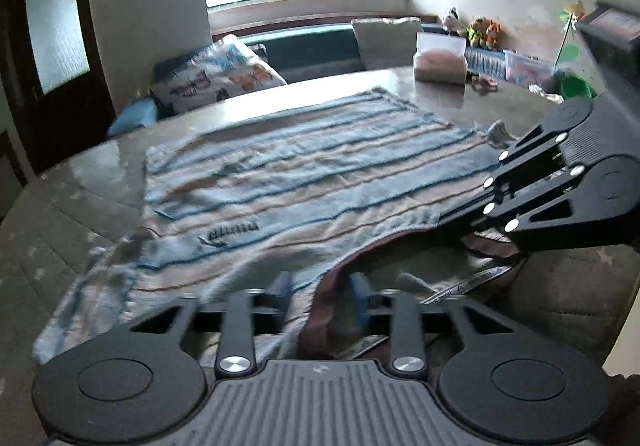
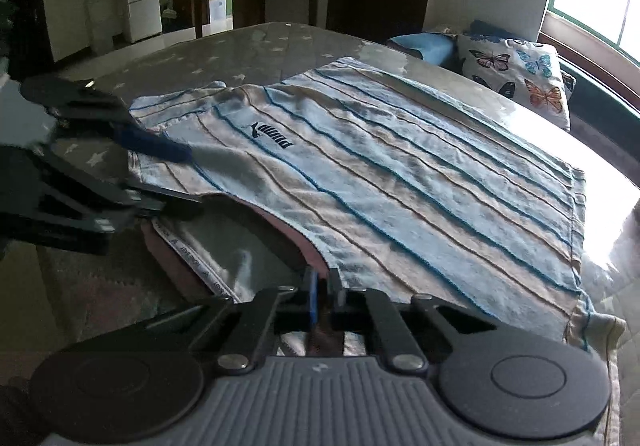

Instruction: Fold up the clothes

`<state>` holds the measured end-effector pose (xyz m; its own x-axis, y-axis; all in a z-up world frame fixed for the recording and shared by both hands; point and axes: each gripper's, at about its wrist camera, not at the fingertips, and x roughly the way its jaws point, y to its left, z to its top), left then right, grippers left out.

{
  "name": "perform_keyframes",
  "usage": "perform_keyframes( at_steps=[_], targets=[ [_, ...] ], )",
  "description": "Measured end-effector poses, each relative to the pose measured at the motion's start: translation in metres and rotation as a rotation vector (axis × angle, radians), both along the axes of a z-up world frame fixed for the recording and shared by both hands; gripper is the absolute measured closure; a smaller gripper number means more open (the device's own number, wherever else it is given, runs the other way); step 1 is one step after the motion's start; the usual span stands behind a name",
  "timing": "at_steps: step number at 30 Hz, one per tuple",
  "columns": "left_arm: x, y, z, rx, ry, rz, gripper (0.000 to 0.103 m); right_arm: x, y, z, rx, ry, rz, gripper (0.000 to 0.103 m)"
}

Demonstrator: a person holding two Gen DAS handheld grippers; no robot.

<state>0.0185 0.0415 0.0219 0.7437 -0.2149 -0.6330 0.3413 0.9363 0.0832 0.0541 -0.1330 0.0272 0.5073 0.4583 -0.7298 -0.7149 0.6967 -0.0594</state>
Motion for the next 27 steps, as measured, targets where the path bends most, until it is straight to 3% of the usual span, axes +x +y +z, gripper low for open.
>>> perform_keyframes(
  at_steps=[1,4,15,19,23,27],
  targets=[
    [0.001,0.001,-0.002,0.000,0.009,-0.002,0.095,-0.001,-0.001,0.001,0.000,-0.002,0.004,0.102],
    [-0.006,-0.001,-0.002,0.012,0.010,-0.021,0.102,-0.004,-0.003,0.002,-0.001,-0.007,0.017,0.102],
    [-0.014,0.002,0.002,0.039,0.080,-0.085,0.099,-0.007,-0.013,0.007,-0.001,0.026,0.083,0.098],
    [-0.017,0.007,0.021,0.013,0.047,-0.100,0.097,-0.002,-0.029,0.019,0.071,0.041,0.039,0.096],
    [-0.006,0.004,0.039,-0.033,-0.012,-0.074,0.097,0.002,-0.035,0.014,0.074,0.040,-0.010,0.095],
    [0.017,-0.016,0.034,-0.081,-0.007,-0.052,0.097,-0.005,-0.042,0.006,0.080,0.061,-0.024,0.092]
  ],
)
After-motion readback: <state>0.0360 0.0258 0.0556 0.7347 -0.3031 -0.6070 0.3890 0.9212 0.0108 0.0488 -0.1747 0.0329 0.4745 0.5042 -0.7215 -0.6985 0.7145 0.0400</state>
